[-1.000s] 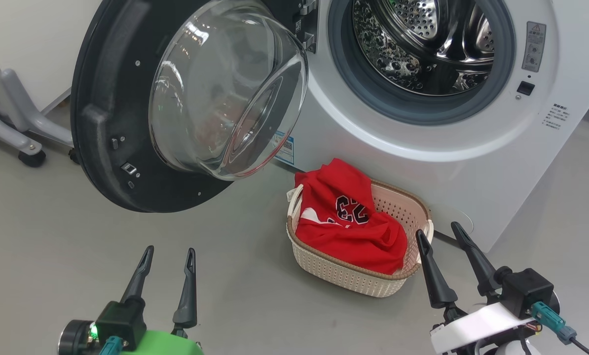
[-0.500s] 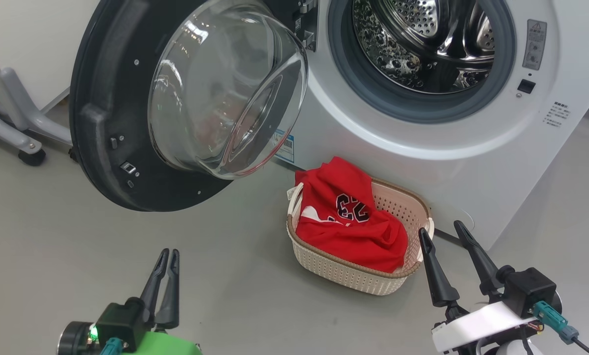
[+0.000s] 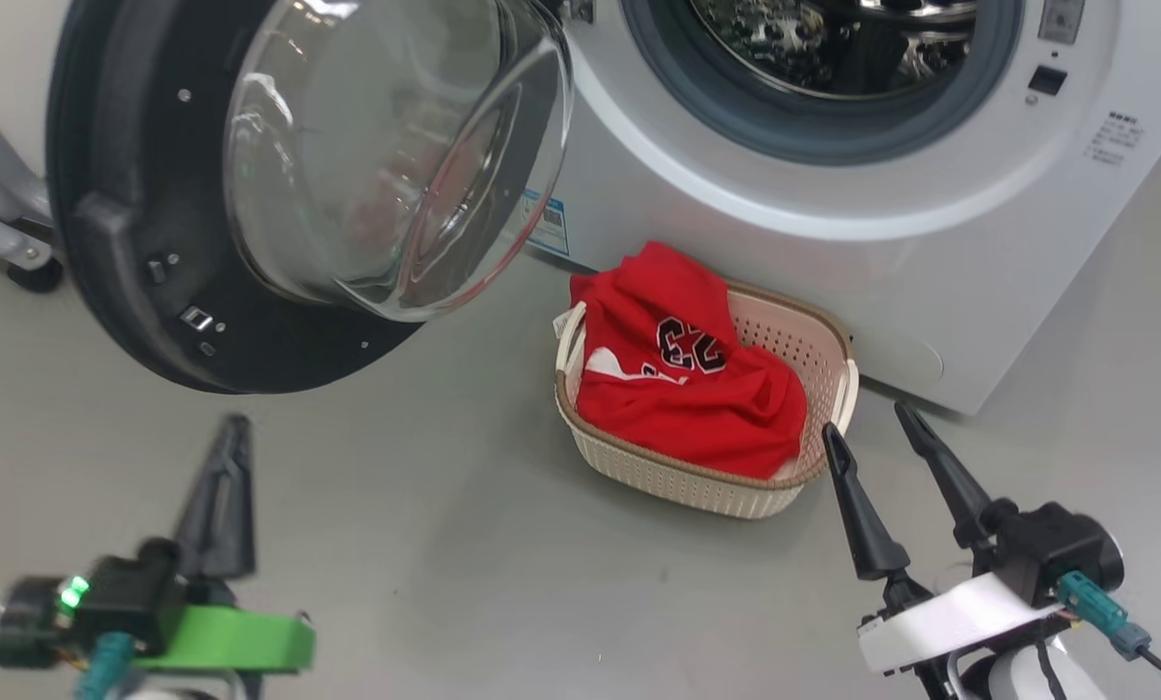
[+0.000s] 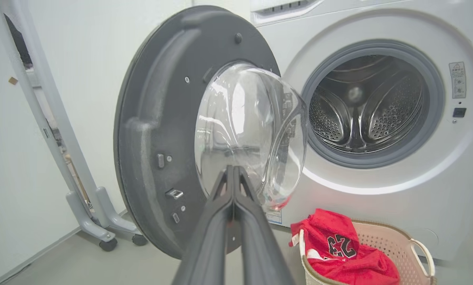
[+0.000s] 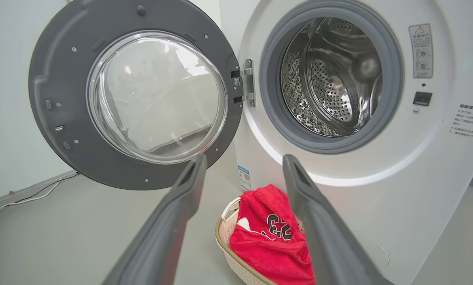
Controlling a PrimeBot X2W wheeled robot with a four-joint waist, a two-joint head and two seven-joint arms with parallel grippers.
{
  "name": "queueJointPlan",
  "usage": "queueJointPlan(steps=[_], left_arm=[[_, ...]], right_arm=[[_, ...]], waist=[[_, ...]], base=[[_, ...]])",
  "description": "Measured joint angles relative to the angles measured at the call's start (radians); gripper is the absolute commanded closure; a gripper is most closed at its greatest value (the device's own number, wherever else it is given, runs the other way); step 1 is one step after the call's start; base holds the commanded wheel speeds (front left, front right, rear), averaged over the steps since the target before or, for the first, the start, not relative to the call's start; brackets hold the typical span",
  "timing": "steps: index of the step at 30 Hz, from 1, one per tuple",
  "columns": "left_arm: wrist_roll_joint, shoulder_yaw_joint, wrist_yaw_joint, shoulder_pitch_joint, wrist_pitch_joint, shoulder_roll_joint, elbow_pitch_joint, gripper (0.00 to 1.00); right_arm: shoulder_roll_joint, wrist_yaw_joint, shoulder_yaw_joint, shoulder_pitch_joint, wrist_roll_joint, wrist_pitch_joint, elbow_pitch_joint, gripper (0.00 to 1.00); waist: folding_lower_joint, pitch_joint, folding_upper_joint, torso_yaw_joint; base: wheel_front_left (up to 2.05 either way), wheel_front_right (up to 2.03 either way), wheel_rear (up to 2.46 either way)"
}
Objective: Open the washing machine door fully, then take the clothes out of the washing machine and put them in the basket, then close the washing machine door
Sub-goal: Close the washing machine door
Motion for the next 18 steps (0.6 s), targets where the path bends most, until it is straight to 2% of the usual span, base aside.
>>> queueJointPlan(steps=[6, 12, 18], left_arm=[[0.021, 0.121, 0.007, -0.118, 0.005, 0.095, -0.094, 1.00], [0.015, 0.295, 0.011, -0.239, 0.027, 0.192, -0.162, 1.00], [-0.114, 0.479, 0.016, -0.375, 0.084, 0.265, -0.140, 1.00]], right_arm=[[-0.037, 0.001, 0.000, -0.038, -0.012, 0.018, -0.040, 0.00], [-0.065, 0.009, -0.003, -0.069, -0.012, 0.026, -0.049, 0.00], [-0.084, 0.009, -0.010, -0.102, -0.012, 0.026, -0.059, 0.00]], waist=[[0.0001, 0.070, 0.0000, -0.031], [0.0000, 0.133, 0.0000, -0.075], [0.0001, 0.175, 0.0000, -0.123]], base=[[0.00, 0.00, 0.00], [0.00, 0.00, 0.00], [0.00, 0.00, 0.00]])
